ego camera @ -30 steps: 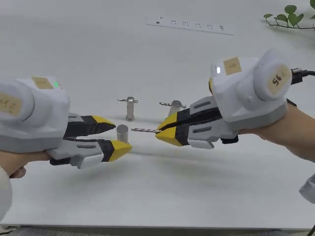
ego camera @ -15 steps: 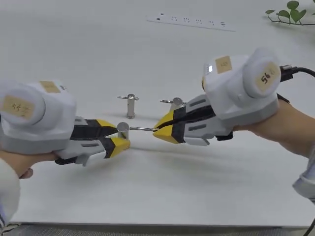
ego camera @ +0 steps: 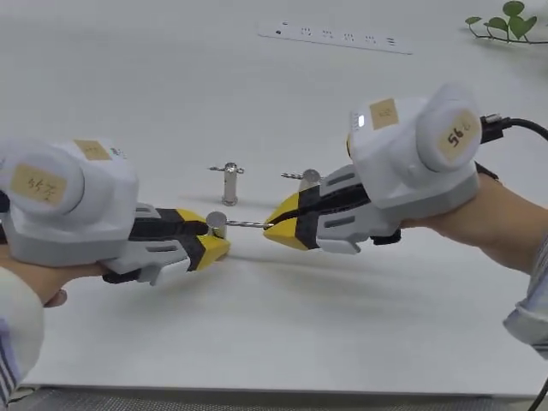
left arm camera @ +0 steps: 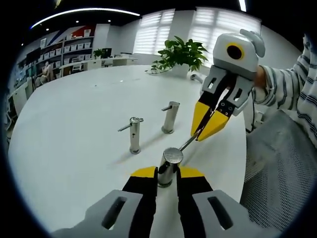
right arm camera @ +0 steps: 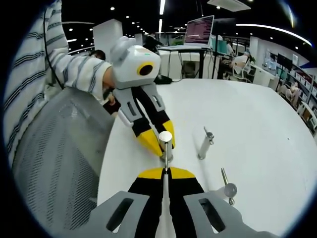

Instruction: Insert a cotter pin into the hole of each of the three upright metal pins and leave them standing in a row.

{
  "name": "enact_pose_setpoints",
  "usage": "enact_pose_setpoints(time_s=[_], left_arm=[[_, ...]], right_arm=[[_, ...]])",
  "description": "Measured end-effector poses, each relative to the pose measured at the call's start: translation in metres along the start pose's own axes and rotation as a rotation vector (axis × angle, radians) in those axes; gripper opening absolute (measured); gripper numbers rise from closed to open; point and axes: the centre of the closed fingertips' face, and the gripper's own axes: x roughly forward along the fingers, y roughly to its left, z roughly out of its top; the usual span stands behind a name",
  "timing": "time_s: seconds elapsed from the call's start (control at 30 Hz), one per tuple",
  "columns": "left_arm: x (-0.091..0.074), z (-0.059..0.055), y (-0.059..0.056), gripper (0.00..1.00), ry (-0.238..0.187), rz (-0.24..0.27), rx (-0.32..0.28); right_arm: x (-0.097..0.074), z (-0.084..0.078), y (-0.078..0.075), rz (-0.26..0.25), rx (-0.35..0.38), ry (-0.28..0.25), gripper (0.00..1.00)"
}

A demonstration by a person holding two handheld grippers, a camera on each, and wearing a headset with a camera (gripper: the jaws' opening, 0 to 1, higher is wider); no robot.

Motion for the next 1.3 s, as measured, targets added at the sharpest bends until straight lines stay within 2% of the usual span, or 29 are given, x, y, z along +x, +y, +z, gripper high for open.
enact_pose_setpoints(time_s=[0.37, 0.53, 0.63, 0.83, 0.97, 1.13, 1.3], left_arm=[[0.0, -0.001, 0.0, 0.13, -0.014, -0.01, 0.0], [0.001, -0.001, -0.001, 0.13, -0.014, -0.014, 0.003], [0.001, -0.002, -0.001, 0.13, -0.02, -0.014, -0.015], [0.002, -0.003, 0.0, 0.13, -0.028, -0.012, -0.033], [0.002, -0.004, 0.0, 0.13, -0.027, -0.013, -0.033], [0.002, -0.004, 0.0, 0.13, -0.027, -0.013, -0.038], [0.002, -0.005, 0.0, 0.13, -0.023, -0.013, -0.04]], right_arm=[[0.009, -0.002, -0.001, 0.004, -0.001, 0.001, 0.04], [0.014, 0.002, 0.0, 0.002, 0.004, -0.02, 0.04], [0.018, 0.004, -0.001, 0.004, 0.009, -0.029, 0.04], [0.026, 0.011, -0.001, -0.001, -0.016, -0.044, 0.05], [0.024, 0.009, -0.004, -0.018, -0.042, -0.038, 0.15], [0.011, 0.003, -0.008, -0.038, -0.041, -0.031, 0.11], [0.007, 0.002, -0.006, -0.033, -0.024, -0.034, 0.07]])
